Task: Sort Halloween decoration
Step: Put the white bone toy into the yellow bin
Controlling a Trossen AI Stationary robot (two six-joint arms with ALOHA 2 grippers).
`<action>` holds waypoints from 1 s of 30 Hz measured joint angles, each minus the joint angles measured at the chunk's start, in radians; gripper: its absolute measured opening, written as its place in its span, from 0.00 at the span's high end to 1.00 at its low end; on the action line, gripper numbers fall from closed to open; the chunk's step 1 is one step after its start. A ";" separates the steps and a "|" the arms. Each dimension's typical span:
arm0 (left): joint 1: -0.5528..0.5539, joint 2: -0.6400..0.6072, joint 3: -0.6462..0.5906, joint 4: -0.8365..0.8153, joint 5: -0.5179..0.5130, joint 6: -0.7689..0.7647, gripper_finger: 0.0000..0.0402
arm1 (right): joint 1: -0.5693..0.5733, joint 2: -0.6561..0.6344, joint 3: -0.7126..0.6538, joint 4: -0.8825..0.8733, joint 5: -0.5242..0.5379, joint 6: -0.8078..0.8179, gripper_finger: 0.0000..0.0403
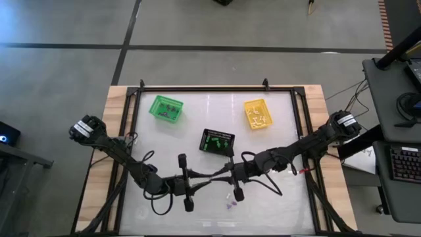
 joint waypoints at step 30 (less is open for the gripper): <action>0.027 -0.016 -0.020 -0.107 -0.201 -0.180 0.64 | -0.796 -0.278 -0.001 -1.415 0.420 0.809 0.89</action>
